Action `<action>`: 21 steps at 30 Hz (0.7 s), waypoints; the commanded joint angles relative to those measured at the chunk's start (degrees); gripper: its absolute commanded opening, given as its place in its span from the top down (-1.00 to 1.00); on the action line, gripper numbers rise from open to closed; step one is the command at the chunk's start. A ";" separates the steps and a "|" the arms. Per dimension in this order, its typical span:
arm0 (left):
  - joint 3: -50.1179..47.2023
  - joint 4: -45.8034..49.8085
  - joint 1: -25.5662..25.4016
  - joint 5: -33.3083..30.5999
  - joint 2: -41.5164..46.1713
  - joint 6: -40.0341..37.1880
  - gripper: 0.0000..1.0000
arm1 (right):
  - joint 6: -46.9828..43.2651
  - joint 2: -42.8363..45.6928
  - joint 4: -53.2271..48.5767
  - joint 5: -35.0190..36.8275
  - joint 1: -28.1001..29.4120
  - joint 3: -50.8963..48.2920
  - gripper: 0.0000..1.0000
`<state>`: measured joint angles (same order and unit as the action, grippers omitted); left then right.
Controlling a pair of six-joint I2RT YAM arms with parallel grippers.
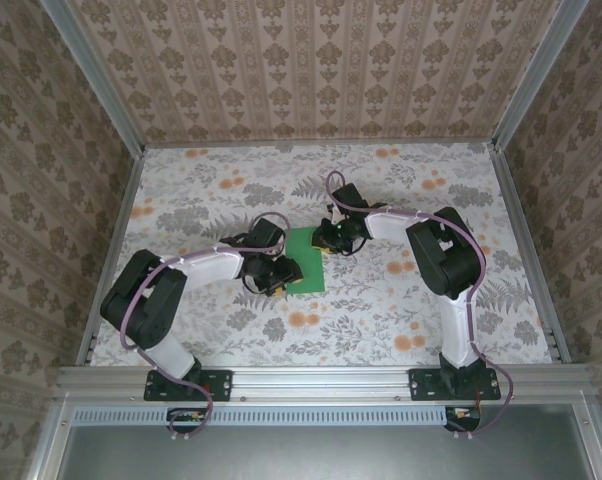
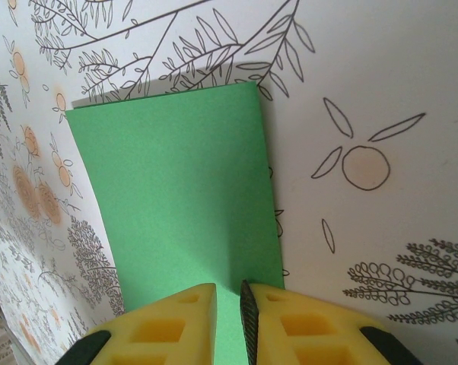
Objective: Fold a paper plane with a square sheet of paper (pick it up from the middle)
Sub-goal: Fold the triangle a second time at the center of the table.
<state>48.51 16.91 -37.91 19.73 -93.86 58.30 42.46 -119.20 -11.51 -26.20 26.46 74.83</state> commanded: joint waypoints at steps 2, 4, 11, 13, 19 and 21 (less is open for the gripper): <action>1.48 -0.21 -0.47 1.28 -1.47 -0.74 0.05 | 0.62 -2.73 -4.87 3.92 -0.82 -2.21 0.58; 1.67 -0.34 -0.50 1.35 -1.65 -0.82 0.07 | 0.56 -2.87 -4.89 3.96 -0.88 -2.23 0.58; 1.55 -0.97 -0.45 0.89 -1.18 -1.17 0.10 | 0.43 -2.78 -4.93 4.00 -0.88 -2.23 0.58; 1.41 -1.99 -0.40 0.89 -0.51 -1.63 0.10 | 0.37 -2.79 -4.97 4.04 -0.88 -2.36 0.58; -0.18 -8.54 2.05 2.06 0.49 -5.26 0.09 | 0.39 -2.68 -4.78 3.78 -0.88 -2.49 0.58; -0.24 -10.28 3.52 3.04 0.10 -6.96 0.08 | 0.35 -2.61 -4.77 3.85 -0.88 -2.71 0.58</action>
<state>48.97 10.68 -36.23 21.28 -94.61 55.22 42.46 -119.20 -11.46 -26.24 26.44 74.76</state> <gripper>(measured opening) 0.458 0.210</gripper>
